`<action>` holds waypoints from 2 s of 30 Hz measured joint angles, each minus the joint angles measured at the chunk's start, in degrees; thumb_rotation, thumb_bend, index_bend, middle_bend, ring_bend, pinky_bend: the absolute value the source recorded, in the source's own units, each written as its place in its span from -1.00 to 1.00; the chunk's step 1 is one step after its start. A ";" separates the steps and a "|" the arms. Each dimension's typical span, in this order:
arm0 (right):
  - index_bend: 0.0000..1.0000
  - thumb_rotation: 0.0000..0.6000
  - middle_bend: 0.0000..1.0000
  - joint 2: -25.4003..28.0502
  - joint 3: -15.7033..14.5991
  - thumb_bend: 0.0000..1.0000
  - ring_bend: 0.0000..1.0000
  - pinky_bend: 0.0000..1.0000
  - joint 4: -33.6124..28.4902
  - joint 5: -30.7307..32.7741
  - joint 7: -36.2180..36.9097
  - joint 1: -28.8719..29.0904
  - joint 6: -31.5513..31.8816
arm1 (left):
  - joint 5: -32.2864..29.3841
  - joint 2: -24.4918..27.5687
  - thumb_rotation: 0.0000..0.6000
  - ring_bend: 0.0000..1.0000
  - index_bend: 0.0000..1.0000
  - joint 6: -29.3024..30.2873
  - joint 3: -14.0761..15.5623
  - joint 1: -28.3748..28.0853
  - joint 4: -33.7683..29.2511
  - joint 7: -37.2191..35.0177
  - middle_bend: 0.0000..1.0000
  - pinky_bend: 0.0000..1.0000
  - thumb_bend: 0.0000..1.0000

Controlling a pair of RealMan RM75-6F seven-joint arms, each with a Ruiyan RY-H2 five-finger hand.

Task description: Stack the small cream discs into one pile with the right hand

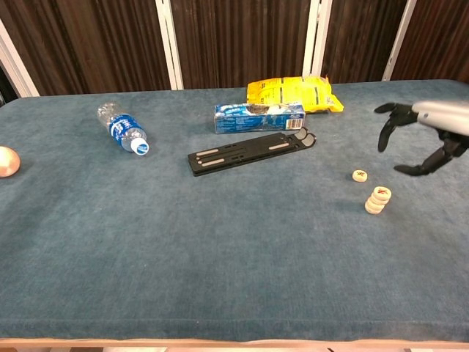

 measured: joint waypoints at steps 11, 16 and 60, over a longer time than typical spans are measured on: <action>0.07 1.00 -1.00 -4.47 5.15 -0.32 -1.00 -1.00 9.07 9.20 -3.57 5.29 -6.27 | -1.00 -0.53 1.00 -1.00 -1.00 -1.22 -0.33 -0.59 0.30 0.90 -0.96 -0.82 -0.10; 0.09 1.00 -1.00 -7.03 5.80 -0.40 -1.00 -1.00 12.03 11.53 -6.48 7.34 -8.45 | -1.22 -0.54 1.00 -1.00 -1.00 -1.37 -0.40 -0.64 0.40 0.86 -0.96 -0.82 -0.10; 0.29 1.00 -1.00 -16.38 3.60 -0.16 -1.00 -1.00 23.17 12.33 -11.16 11.22 -14.73 | -1.38 -0.41 1.00 -1.00 -1.00 -1.27 -0.50 -0.76 0.45 0.49 -0.96 -0.82 -0.10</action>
